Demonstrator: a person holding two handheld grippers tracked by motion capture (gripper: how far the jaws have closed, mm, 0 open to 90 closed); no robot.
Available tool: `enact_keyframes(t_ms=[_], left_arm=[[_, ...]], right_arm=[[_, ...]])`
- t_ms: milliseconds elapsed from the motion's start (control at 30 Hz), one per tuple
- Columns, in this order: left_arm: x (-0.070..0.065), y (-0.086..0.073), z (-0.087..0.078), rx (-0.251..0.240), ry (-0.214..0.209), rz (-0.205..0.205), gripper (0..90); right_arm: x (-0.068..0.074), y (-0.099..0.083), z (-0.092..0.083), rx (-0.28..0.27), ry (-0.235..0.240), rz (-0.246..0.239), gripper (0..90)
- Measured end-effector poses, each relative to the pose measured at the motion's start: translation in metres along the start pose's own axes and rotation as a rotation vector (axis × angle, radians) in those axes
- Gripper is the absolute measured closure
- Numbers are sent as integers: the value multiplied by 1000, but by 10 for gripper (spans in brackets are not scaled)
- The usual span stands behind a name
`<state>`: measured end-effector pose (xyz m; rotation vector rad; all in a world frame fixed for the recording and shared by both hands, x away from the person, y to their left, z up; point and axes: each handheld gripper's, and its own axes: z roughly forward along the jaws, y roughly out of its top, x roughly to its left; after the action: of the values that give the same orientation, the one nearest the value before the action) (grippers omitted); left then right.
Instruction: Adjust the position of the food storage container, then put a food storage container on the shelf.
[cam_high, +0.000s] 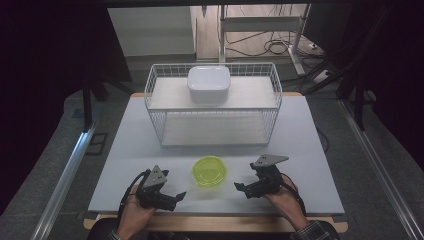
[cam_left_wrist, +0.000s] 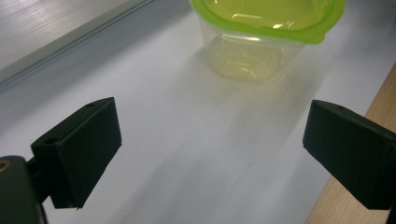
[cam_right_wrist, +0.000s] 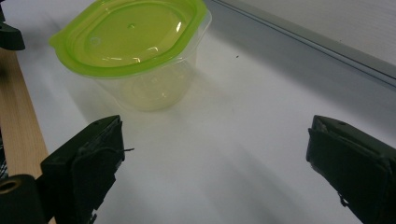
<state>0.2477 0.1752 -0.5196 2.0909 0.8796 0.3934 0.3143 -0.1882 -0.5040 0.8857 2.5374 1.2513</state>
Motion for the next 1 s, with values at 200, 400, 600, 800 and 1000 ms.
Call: enact_keyframes(t_ms=[200, 400, 600, 800, 1000], left_arm=[[1, -3, -1, 4, 7, -4, 39], [0, -4, 0, 9, 14, 3, 39], [2, -5, 0, 8, 13, -3, 39], [3, -5, 2, 15, 17, -7, 39], [5, -6, 3, 17, 18, -15, 40]], right_arm=[[-1, 0, 1, 1, 2, -6, 45], [1, 0, 2, 6, -9, -12, 43], [1, 6, 3, 9, -19, 5, 35], [-3, 13, 7, 22, 13, 69, 25], [-9, 27, 5, 19, 53, 136, 160]])
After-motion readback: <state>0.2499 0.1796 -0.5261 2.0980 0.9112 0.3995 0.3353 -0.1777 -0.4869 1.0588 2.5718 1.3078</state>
